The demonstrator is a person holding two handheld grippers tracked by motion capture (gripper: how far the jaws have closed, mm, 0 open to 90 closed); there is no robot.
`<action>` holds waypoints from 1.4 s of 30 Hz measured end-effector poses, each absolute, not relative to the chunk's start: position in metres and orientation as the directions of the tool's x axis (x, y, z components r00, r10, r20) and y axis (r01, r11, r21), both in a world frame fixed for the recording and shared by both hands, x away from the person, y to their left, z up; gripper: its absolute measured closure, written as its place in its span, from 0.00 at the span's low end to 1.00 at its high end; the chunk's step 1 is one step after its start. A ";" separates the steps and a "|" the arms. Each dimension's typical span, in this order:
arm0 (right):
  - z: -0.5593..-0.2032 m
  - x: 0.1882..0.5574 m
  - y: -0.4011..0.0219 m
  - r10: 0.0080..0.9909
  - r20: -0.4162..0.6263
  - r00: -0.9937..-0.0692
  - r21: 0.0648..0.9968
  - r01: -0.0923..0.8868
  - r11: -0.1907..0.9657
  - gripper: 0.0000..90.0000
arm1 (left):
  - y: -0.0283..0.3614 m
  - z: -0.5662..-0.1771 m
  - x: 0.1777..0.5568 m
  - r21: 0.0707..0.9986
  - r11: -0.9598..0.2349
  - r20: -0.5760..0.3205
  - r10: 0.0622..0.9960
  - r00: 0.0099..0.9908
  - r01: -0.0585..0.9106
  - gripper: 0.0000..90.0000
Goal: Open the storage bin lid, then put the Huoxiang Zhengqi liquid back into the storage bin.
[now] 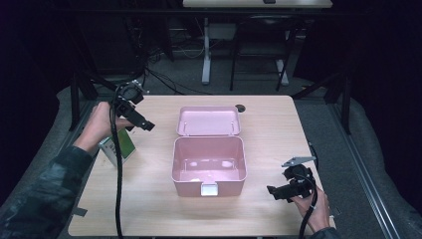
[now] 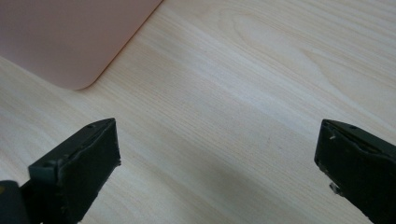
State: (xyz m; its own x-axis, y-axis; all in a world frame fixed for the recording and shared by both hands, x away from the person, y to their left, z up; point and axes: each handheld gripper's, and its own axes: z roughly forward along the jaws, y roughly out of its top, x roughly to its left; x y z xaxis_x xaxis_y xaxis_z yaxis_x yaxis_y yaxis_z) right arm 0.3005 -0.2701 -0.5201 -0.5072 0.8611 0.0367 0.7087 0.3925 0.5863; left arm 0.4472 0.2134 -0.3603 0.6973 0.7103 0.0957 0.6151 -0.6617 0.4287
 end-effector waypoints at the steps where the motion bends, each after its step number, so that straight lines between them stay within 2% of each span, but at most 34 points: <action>1: -0.520 0.300 -0.270 0.862 0.036 -0.506 0.580 0.713 0.394 0.00 | 0.216 -0.360 0.445 0.427 -0.665 0.099 0.708 0.699 0.613 0.00; 13: -0.522 0.295 -0.268 0.859 0.020 -0.512 0.577 0.707 0.408 0.00 | 0.253 -0.356 0.432 0.421 -0.651 0.111 0.728 0.677 0.631 0.00; 22: -0.521 0.299 -0.259 0.842 0.007 -0.540 0.569 0.695 0.441 0.00 | 0.273 -0.355 0.429 0.381 -0.633 0.102 0.753 0.650 0.674 0.00; 33: -0.522 0.298 -0.258 0.835 -0.001 -0.551 0.558 0.692 0.457 0.01 | 0.291 -0.372 0.443 0.278 -0.597 0.083 0.795 0.601 0.752 0.00; 42: -0.524 0.298 -0.257 0.830 -0.003 -0.557 0.545 0.695 0.469 0.01 | 0.304 -0.393 0.460 0.252 -0.527 0.068 0.846 0.529 0.812 0.02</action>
State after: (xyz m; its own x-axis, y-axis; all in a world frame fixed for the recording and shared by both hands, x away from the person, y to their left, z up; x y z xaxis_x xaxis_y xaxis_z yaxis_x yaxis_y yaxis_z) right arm 0.2983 -0.2567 -0.5236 -0.5575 0.8302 -0.0026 0.6954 0.4686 0.5448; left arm 0.4601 0.3041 -0.3927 0.5286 0.8462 0.0675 0.8115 -0.5271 0.2522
